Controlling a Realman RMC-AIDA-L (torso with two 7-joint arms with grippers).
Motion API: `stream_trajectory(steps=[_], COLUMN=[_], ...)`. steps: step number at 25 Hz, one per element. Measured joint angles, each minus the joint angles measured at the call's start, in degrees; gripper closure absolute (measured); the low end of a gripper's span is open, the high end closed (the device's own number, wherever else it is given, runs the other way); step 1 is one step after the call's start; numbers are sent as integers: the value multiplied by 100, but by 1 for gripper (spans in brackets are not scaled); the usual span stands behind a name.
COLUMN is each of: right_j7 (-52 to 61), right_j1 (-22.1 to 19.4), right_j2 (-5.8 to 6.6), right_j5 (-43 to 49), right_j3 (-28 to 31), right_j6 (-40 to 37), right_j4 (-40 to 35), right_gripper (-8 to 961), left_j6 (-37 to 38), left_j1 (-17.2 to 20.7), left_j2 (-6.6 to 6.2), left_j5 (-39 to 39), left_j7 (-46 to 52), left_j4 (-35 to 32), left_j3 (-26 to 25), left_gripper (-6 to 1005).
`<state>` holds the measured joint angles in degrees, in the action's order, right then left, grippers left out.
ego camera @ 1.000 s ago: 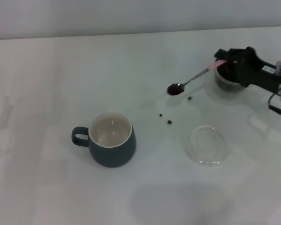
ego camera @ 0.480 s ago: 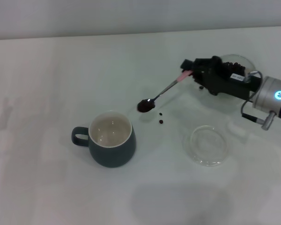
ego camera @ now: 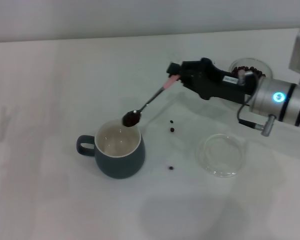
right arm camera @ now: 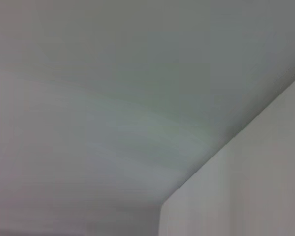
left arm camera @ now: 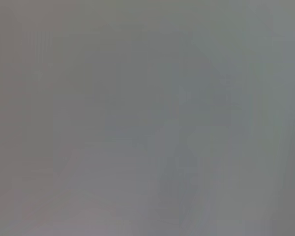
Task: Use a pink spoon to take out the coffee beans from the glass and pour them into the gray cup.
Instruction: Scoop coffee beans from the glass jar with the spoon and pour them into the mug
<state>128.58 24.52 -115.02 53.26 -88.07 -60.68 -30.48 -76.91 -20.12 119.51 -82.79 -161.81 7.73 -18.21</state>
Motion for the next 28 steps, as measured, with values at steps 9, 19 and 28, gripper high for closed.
stream_trajectory(steps=[9, 19, 28], right_j7=[-268, -1690, -3214], right_j1=[19, -14, -82], right_j2=[-61, -79, -96], right_j5=[-9, -29, -89], right_j3=[-423, -510, -529], right_j6=[383, 278, -56], right_j4=[-400, -574, -579], right_gripper=[802, 802, 802], left_j6=[1, 1, 6], left_j1=[26, 43, 8], left_j2=[3, 2, 2], left_j5=[6, 9, 9], left_j7=[0, 0, 0], left_j4=[0, 0, 0], left_j3=[1, 2, 1], left_gripper=[111, 112, 112])
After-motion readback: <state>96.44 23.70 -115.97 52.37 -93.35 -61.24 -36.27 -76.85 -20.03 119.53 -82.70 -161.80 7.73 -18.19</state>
